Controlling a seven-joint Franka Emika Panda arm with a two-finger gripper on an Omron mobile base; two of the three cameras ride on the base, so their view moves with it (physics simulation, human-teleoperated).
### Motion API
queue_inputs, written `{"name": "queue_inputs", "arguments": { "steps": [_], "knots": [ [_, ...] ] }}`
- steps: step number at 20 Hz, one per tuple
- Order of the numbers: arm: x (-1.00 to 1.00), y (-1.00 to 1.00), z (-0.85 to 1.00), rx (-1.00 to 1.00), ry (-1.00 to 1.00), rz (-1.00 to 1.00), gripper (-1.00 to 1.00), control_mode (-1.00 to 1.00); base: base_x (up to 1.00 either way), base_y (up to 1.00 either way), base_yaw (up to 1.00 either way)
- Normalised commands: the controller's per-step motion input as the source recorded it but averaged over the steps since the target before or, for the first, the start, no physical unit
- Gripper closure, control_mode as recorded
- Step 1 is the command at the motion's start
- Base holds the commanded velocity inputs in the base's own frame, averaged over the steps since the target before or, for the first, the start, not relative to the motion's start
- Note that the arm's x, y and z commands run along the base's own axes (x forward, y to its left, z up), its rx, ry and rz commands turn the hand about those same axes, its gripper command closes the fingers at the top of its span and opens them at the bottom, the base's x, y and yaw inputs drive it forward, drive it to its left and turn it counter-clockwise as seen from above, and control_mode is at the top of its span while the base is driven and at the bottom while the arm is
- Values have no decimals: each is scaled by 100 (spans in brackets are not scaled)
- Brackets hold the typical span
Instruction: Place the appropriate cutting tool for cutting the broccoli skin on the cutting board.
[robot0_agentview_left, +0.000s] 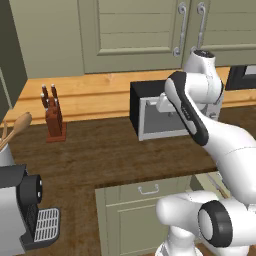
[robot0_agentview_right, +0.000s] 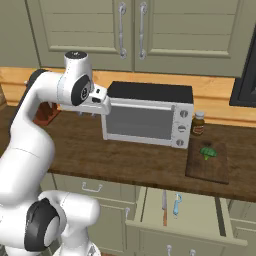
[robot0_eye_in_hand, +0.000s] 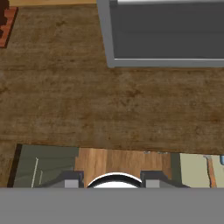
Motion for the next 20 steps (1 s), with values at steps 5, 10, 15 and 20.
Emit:
{"name": "queue_inputs", "arguments": {
  "steps": [5, 10, 15, 20],
  "knots": [
    [-30, -2, 0, 0, -6, 0, -100, -100, 0, 0, 0],
    [-59, -78, -10, 6, -4, -3, -100, -100, 0, 0, 0],
    [-74, -100, -32, 19, 1, -4, -100, -100, 0, 0, 0],
    [-36, -100, -43, 12, 9, -2, -100, -100, 0, 0, 0]
  ]
}}
